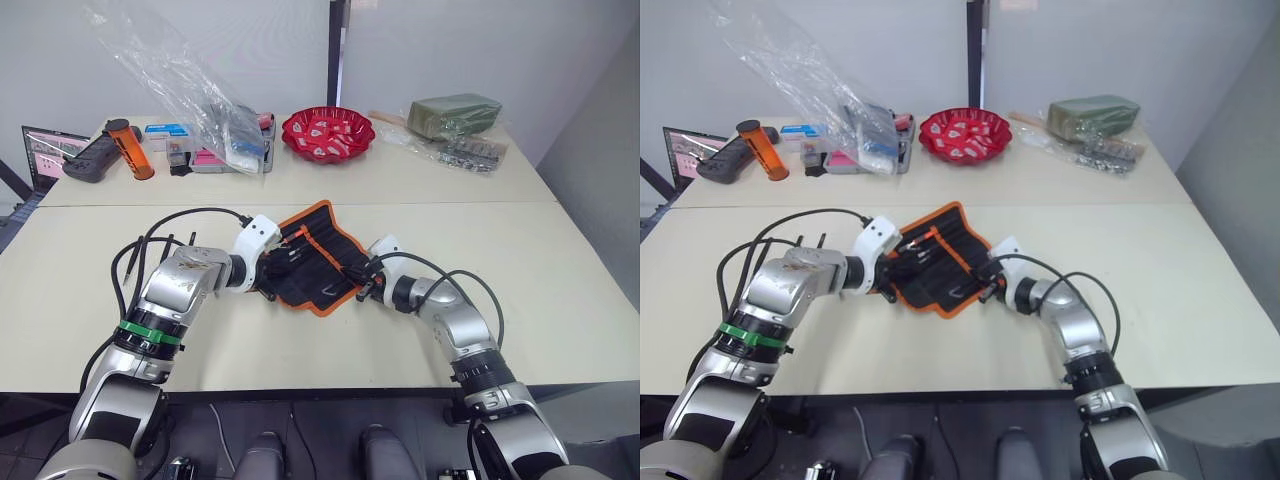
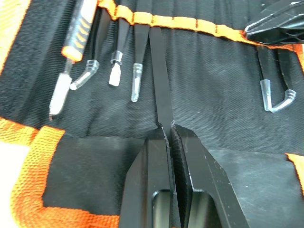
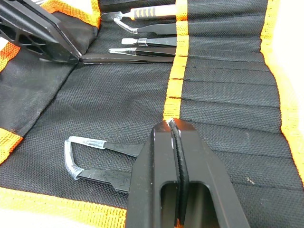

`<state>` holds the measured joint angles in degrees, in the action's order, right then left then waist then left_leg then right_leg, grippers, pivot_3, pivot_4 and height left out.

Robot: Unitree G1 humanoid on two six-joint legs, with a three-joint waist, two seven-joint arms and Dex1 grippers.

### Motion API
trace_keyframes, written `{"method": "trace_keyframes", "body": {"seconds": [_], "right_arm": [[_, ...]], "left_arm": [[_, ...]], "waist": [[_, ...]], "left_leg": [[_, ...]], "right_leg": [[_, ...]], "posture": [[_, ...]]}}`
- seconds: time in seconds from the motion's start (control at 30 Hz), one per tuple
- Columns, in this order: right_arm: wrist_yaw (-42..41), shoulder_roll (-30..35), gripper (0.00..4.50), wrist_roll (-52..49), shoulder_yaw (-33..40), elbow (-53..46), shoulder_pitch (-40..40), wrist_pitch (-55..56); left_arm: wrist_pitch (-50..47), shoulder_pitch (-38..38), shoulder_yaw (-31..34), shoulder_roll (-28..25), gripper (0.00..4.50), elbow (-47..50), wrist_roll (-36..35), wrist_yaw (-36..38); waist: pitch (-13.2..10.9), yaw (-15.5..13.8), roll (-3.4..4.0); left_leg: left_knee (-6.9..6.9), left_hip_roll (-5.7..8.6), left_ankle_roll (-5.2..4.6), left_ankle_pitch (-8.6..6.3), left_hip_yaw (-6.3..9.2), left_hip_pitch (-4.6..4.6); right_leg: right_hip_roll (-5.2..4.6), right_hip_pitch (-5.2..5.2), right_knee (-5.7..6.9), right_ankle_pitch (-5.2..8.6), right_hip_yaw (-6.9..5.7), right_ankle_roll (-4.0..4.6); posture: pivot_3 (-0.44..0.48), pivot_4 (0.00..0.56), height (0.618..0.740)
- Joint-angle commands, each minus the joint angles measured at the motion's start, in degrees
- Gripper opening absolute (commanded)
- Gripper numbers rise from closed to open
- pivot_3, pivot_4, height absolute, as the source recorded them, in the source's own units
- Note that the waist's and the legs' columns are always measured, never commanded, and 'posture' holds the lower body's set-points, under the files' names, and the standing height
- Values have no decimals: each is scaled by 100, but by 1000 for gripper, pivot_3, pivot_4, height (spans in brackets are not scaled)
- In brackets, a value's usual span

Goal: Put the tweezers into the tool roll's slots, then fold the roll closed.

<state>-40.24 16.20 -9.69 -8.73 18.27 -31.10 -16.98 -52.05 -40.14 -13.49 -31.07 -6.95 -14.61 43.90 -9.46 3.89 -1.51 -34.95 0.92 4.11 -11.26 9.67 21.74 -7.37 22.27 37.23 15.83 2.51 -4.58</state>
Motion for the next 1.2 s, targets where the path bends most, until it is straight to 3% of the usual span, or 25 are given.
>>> {"method": "trace_keyframes", "body": {"seconds": [0.03, 0.77, 1.2], "right_arm": [[27, -9, 21, 145, -93, 92, 101, -125], [26, 30, 21, 136, -143, -118, 235, -207], [38, 32, 21, 104, -232, -547, 538, -477]], "left_arm": [[116, -92, -49, -49, 0, 225, 67, 118], [883, -681, -38, 391, 0, -941, 476, 162], [2591, -1815, -156, 1179, 0, -3471, 1124, 393]], "waist": [[0, 0, 0], [0, -13, 0], [0, -12, 0]], "left_leg": [[0, 0, 0, 0, 0, 0], [-1, 0, 0, 0, 0, 3], [-2, 1, 0, 0, 0, 6]], "right_leg": [[0, 0, 0, 0, 0, 0], [0, 0, -3, 1, 0, -2], [0, -1, -8, 6, -3, -10]], "posture": [[0, 150, 740], [0, 150, 740], [0, 150, 740]]}}
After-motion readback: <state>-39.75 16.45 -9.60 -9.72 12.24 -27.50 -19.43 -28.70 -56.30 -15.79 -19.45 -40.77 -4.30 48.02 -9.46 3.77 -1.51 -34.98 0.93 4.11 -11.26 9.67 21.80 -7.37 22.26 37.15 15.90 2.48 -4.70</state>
